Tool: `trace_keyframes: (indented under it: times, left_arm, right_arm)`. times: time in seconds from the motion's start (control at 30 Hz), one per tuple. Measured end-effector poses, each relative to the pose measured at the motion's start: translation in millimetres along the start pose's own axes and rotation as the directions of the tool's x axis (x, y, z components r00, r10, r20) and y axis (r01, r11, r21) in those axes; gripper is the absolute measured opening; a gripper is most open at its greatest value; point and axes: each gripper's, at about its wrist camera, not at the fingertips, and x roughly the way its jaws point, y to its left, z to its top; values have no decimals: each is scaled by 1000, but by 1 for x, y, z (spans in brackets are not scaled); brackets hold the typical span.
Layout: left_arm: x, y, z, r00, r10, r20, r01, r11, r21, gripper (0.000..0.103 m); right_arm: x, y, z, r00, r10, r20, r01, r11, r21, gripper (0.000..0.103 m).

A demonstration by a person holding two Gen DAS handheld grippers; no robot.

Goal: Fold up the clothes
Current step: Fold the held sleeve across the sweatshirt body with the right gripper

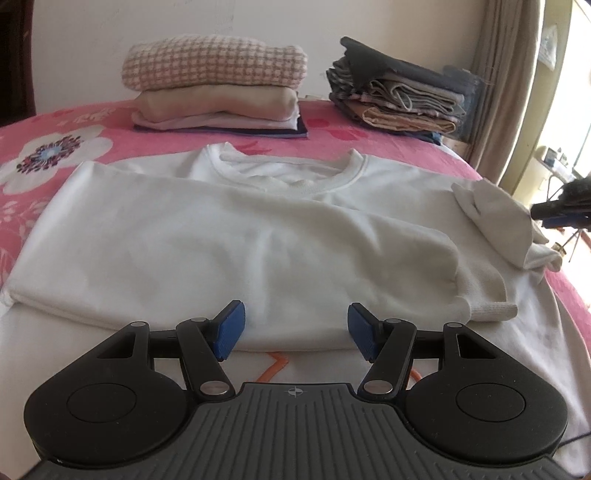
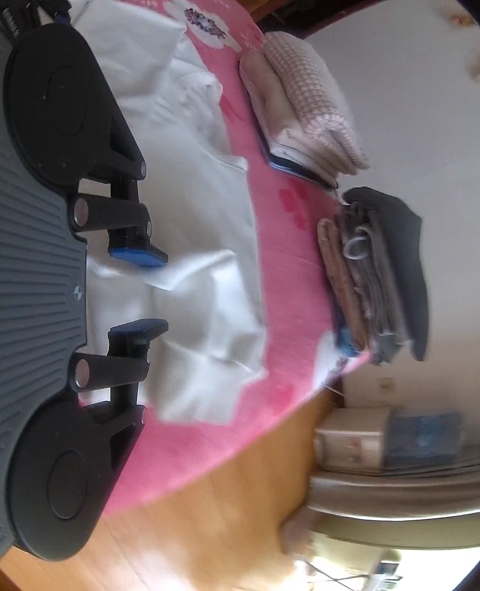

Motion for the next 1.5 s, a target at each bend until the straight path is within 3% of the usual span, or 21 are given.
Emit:
trace_keyframes:
  times: [0.13, 0.23, 0.27, 0.33, 0.37, 0.5, 0.57, 0.6, 0.63, 0.73, 0.8, 0.93, 1.03, 1.1, 1.2, 1.3, 1.33, 1.4, 1.5]
  left_arm:
    - [-1, 2, 0, 1000, -2, 2, 3, 1000, -9, 62]
    - [-2, 3, 0, 1000, -1, 2, 1, 1000, -8, 62]
    - [-1, 3, 0, 1000, 0, 1, 0, 1000, -7, 62]
    - [-1, 2, -1, 1000, 5, -2, -5, 1000, -4, 62]
    - [-1, 2, -1, 1000, 8, -4, -8, 1000, -3, 62]
    - [-2, 0, -2, 1000, 19, -5, -19, 1000, 2, 62]
    - [-2, 1, -2, 1000, 24, -8, -24, 1000, 2, 62]
    - [-1, 1, -2, 1000, 27, -9, -27, 1000, 2, 62]
    - [-1, 2, -3, 1000, 29, -10, -29, 1000, 1, 62]
    - [-1, 3, -4, 999, 34, -11, -34, 999, 1, 62]
    - [0, 3, -5, 999, 36, -12, -36, 999, 3, 62]
    - [2, 1, -5, 999, 44, -12, -44, 999, 15, 62]
    - [3, 0, -5, 999, 44, -11, -44, 999, 23, 63]
    - [3, 1, -5, 999, 43, -11, -43, 999, 23, 63]
    - [3, 1, -5, 999, 45, -9, -44, 999, 16, 63]
    - [4, 1, -5, 999, 49, -7, -49, 999, 6, 63]
    - [4, 0, -5, 999, 51, -6, -50, 999, 6, 63]
    - [4, 0, -5, 999, 52, -6, -52, 999, 8, 63]
    - [3, 0, -5, 999, 52, -8, -52, 999, 3, 63]
  right_arm:
    - [-11, -16, 11, 988, -133, 77, 123, 985, 117, 34]
    - [-21, -25, 6, 988, -89, 125, 66, 982, 174, 35]
    - [-20, -22, 4, 992, -45, 120, 26, 987, 158, 37]
    - [-16, -8, 0, 995, 25, 93, -32, 997, 77, 54]
    - [-13, 2, -2, 996, 50, 70, -52, 998, 19, 58]
    - [14, 44, -15, 997, 74, -12, -75, 979, -192, 60]
    - [31, 54, -19, 999, 41, -33, -48, 967, -249, 47]
    - [41, 55, -18, 998, 45, -47, -56, 964, -260, 12]
    - [43, 50, -15, 998, 53, -38, -60, 968, -243, 3]
    - [28, 14, -1, 992, 73, 100, -69, 997, -40, 3]
    - [16, -23, 6, 982, 25, 188, -54, 987, 149, 3]
    - [23, -87, -7, 986, -92, 141, 31, 922, 385, 3]
    - [34, -110, -24, 997, -65, 51, 38, 906, 421, 6]
    - [26, -114, -32, 997, -57, 50, 30, 905, 424, 11]
    - [-1, -112, -37, 993, -86, 81, 40, 891, 453, 37]
    - [-29, -98, -41, 977, -112, 180, 24, 902, 430, 38]
    - [-38, -91, -43, 973, -102, 209, 6, 910, 414, 38]
    - [-47, -69, -48, 975, 6, 222, -86, 931, 354, 38]
    - [-33, -26, -50, 968, 231, 95, -247, 944, 220, 38]
